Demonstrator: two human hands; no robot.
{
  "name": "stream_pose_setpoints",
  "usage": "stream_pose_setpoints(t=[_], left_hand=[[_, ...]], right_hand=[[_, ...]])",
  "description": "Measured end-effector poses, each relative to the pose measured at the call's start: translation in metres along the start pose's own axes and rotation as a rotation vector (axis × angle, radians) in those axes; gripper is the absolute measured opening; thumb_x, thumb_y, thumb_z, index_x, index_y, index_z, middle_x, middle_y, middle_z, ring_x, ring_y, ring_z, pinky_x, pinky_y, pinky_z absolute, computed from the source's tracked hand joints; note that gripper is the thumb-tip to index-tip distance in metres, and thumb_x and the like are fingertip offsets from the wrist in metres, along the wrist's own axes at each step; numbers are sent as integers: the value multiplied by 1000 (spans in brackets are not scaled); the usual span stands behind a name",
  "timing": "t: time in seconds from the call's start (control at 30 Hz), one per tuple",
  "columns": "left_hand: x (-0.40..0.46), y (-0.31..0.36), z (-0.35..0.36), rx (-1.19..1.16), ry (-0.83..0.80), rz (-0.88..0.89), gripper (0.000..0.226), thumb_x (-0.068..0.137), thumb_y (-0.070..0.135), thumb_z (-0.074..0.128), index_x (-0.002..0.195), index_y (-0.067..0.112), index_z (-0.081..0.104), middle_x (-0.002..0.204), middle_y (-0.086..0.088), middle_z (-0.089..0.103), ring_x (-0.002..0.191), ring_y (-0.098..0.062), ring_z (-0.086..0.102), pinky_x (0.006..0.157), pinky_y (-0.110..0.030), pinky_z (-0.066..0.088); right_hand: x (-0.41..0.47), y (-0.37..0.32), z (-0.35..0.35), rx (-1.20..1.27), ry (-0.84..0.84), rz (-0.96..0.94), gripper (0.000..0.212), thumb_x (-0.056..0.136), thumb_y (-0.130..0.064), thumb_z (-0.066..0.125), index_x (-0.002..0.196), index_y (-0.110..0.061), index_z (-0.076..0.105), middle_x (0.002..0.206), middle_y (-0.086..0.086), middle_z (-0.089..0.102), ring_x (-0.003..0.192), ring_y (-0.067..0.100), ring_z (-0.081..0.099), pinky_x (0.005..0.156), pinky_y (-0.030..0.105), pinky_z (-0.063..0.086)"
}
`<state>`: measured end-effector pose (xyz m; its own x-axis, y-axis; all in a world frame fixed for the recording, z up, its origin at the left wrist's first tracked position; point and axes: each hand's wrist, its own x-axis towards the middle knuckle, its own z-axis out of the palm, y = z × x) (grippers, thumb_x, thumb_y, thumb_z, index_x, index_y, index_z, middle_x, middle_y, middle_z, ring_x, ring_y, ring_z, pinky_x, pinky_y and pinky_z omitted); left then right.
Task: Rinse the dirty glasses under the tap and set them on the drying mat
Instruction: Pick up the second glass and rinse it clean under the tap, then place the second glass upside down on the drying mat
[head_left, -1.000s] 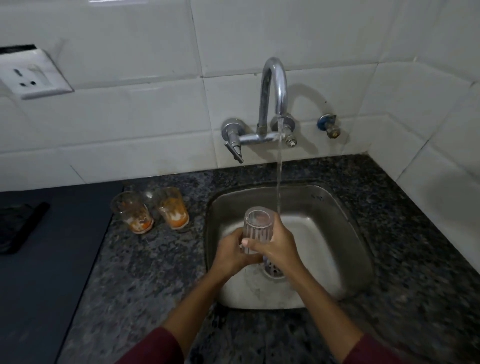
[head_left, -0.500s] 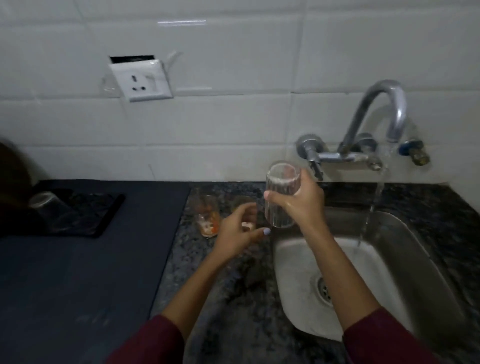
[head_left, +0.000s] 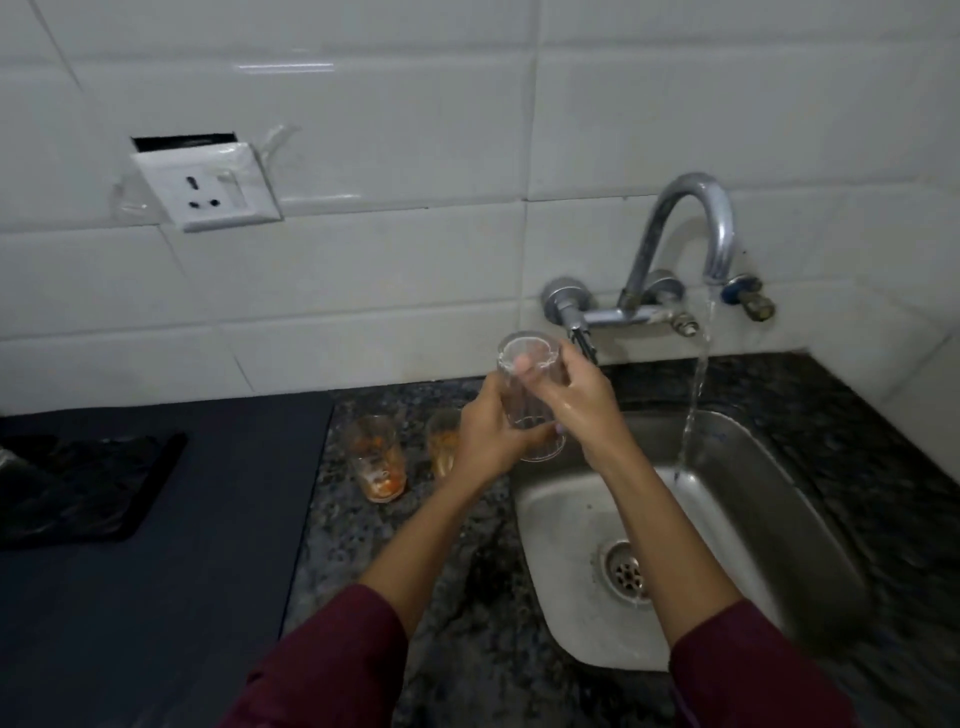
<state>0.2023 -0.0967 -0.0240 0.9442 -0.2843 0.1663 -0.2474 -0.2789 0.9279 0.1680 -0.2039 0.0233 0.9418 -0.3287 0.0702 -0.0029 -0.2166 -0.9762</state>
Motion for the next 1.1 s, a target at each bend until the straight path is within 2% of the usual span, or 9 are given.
stream_pose_setpoints(t=[0.1,0.17,0.27,0.5,0.73,0.83,0.9,1.0,1.1], left_hand=[[-1,-3,9,-12,7,-57,77,57,40,89,122,18,52,115,2,66,104,-13,63,90,-34,53],[-3,-5,13,-9,18,-83,78,57,40,89,122,18,51,117,1,65,106,-15,62,91,-36,52],[-5,-4,13,10,26,-89,78,57,37,90,122,17,51,116,1,64,105,-16,61,90,-34,51],[-8,0,4,45,34,-91,83,55,38,90,125,13,52,119,-2,65,107,-17,62,93,-37,51],[-16,4,11,103,-7,-99,80,59,33,89,125,12,50,119,-4,64,107,-18,62,90,-31,49],[-19,5,15,131,-21,-92,79,59,33,89,125,12,50,118,-3,65,106,-17,61,87,-27,47],[-21,7,15,151,-21,-71,76,59,34,89,122,13,51,114,2,64,103,-14,61,84,-25,46],[-24,11,11,127,-35,-36,70,58,36,89,116,19,54,109,6,66,100,-12,64,85,-29,53],[-24,19,-7,61,11,1,70,55,37,89,115,24,56,108,7,68,98,-7,66,85,-30,55]], right_hand=[[20,6,-21,65,177,61,36,95,-49,38,98,-24,65,101,1,66,98,19,62,85,34,49],[42,13,-32,-263,263,55,36,98,-37,35,104,-13,61,97,9,64,93,28,60,71,33,44],[69,28,-35,-643,197,98,44,98,-36,35,114,2,51,111,23,61,102,40,57,77,41,43],[79,42,-29,-848,168,-8,50,99,-42,31,108,-1,58,107,20,63,102,38,57,78,41,43],[80,36,-37,-597,122,111,58,100,-42,25,93,3,63,91,21,64,92,39,62,72,40,46],[61,21,-46,-360,-38,218,59,96,-52,30,110,-2,57,99,15,60,99,38,63,88,49,52],[30,6,-51,-73,-238,273,61,92,-59,35,122,-9,54,110,8,63,101,24,63,90,39,53],[-7,-1,-46,-78,-419,42,52,81,-59,56,123,-27,55,113,-7,65,105,8,62,86,28,52],[-5,-16,-26,-202,-267,-91,70,57,-52,79,117,-23,57,109,-1,69,96,13,67,81,43,58]])
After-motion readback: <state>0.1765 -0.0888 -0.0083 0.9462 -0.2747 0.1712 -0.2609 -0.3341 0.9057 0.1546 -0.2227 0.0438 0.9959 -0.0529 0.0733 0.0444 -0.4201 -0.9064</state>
